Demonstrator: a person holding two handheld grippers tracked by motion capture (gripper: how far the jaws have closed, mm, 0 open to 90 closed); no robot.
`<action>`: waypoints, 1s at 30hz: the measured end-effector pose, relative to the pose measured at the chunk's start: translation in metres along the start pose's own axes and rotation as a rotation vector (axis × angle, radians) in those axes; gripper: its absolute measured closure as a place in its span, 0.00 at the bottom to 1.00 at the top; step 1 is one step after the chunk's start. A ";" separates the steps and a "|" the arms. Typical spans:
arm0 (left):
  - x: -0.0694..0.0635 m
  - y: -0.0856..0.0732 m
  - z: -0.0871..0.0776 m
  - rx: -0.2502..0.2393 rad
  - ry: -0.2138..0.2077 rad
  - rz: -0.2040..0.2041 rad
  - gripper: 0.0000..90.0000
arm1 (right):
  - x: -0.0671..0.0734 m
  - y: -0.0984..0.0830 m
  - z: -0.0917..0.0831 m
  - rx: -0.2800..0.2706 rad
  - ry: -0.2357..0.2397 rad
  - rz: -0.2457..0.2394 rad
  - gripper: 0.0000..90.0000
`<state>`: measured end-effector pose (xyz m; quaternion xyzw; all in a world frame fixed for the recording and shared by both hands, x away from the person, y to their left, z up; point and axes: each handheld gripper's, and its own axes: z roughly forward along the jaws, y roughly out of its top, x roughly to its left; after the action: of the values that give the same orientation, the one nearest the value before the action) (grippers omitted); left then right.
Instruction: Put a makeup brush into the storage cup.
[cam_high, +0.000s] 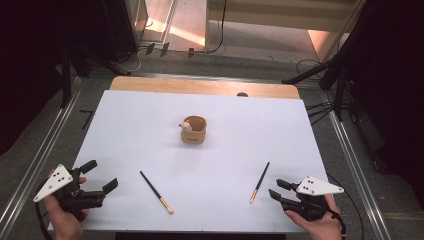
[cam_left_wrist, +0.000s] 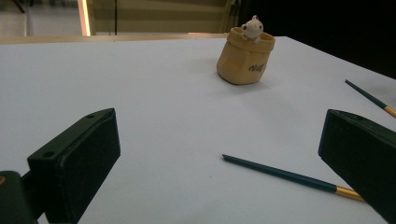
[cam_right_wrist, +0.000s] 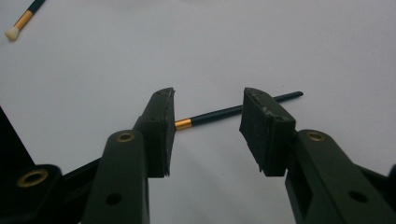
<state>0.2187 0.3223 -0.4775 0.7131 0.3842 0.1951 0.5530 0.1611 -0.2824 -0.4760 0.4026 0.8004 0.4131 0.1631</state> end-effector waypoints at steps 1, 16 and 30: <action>0.000 0.000 0.000 0.000 0.000 0.000 0.00 | 0.000 0.000 0.000 0.000 0.000 0.000 0.63; 0.000 0.000 0.000 0.003 0.000 0.001 0.00 | 0.004 -0.005 0.013 0.069 0.084 -0.021 0.87; 0.001 0.000 0.000 0.000 -0.002 -0.001 0.00 | 0.017 -0.011 0.037 0.160 0.146 -0.026 1.00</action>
<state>0.2189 0.3229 -0.4773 0.7131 0.3841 0.1940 0.5535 0.1669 -0.2535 -0.5062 0.3728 0.8457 0.3739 0.0771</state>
